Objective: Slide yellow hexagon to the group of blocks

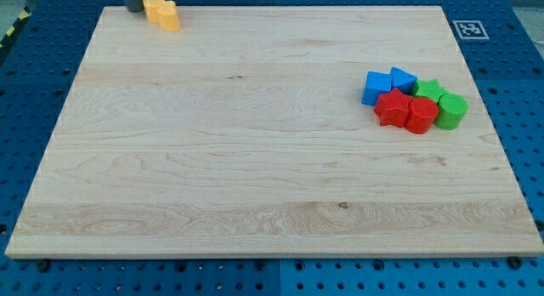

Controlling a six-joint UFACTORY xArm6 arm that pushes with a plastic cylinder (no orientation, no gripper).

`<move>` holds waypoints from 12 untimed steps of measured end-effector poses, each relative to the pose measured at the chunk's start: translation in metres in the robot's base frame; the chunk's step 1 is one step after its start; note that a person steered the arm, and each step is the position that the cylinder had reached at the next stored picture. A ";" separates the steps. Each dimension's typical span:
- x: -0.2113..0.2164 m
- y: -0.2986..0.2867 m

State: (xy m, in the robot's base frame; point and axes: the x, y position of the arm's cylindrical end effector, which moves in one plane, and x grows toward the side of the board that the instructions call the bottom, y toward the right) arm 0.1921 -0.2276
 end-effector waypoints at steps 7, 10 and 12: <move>0.033 0.154; 0.086 0.257; 0.118 0.309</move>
State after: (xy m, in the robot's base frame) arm 0.3101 0.0809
